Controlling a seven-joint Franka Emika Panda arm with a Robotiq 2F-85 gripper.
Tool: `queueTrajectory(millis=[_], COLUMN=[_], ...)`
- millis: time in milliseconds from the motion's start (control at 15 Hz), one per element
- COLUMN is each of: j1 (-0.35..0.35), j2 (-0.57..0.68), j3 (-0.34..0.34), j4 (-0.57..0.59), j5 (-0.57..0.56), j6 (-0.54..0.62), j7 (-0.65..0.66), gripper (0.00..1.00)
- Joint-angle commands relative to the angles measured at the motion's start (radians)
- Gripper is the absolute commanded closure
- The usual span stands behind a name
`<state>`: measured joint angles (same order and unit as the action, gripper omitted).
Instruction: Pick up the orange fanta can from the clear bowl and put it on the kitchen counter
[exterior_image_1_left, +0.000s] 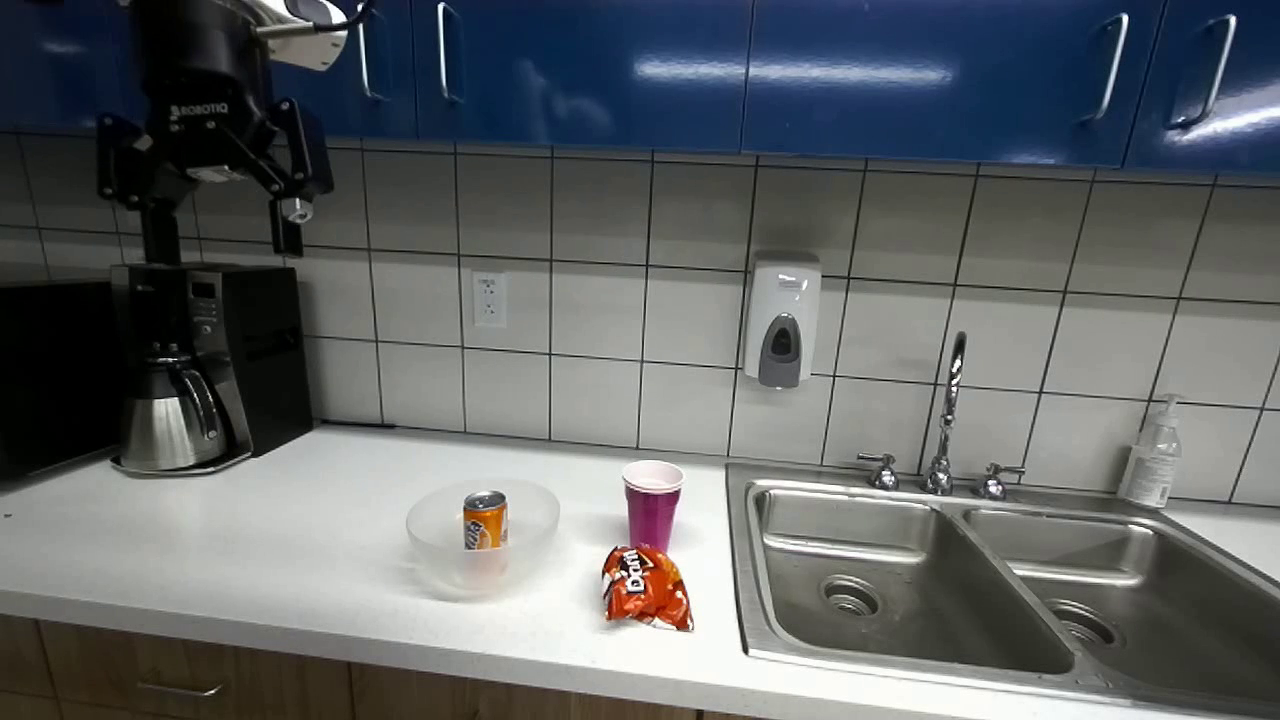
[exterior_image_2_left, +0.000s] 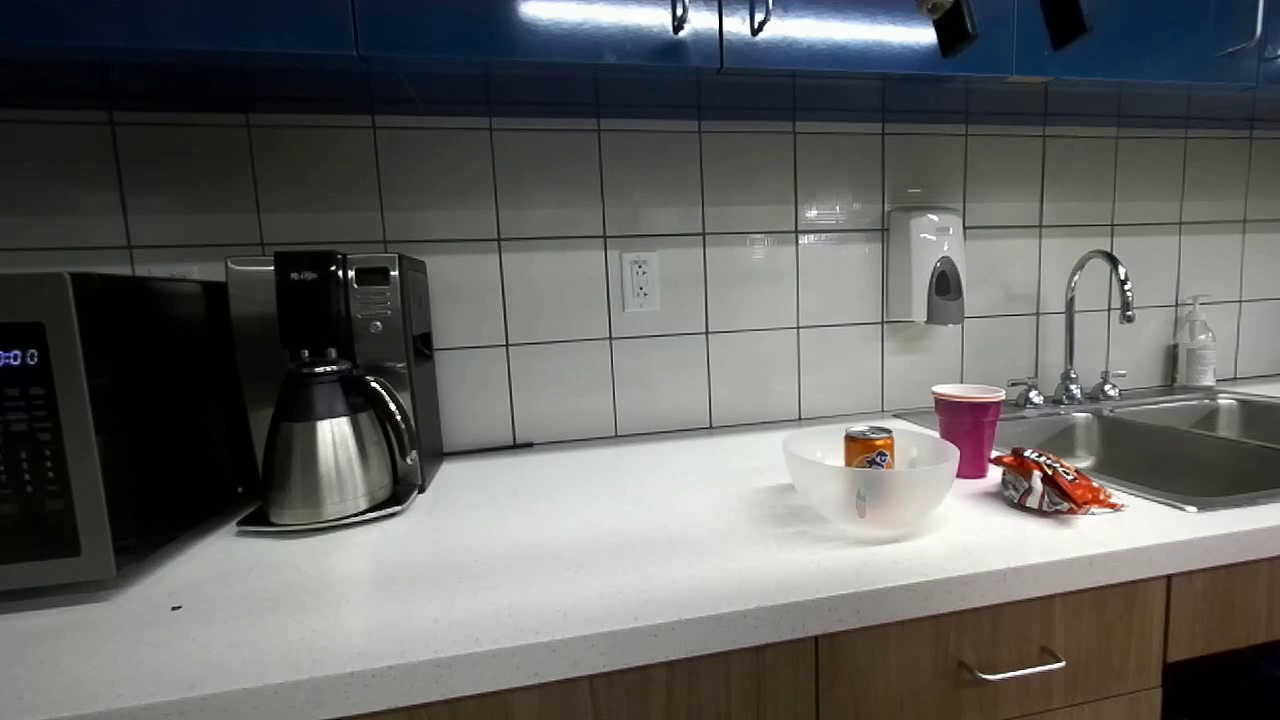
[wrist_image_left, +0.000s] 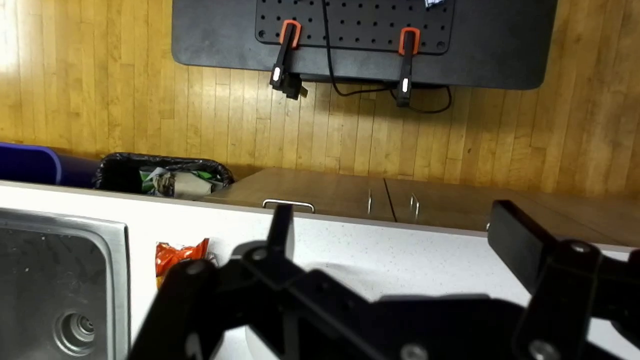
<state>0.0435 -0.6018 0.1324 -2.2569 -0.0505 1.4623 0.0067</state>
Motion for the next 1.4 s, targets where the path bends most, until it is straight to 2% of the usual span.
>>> queueTrajectory(millis=[0,733,1333], j1=[0.008,-0.014,-0.051], j2=[-0.029,-0.017,0.044], j3=[-0.011,-0.077,-0.145], j4=[-0.053,-0.166,-0.268], j5=[-0.031,-0.054,-0.049], j6=[0.085,0.291,0.559], j7=[0.032,0.02,0.004], gripper=[0.0,0.0,0.0])
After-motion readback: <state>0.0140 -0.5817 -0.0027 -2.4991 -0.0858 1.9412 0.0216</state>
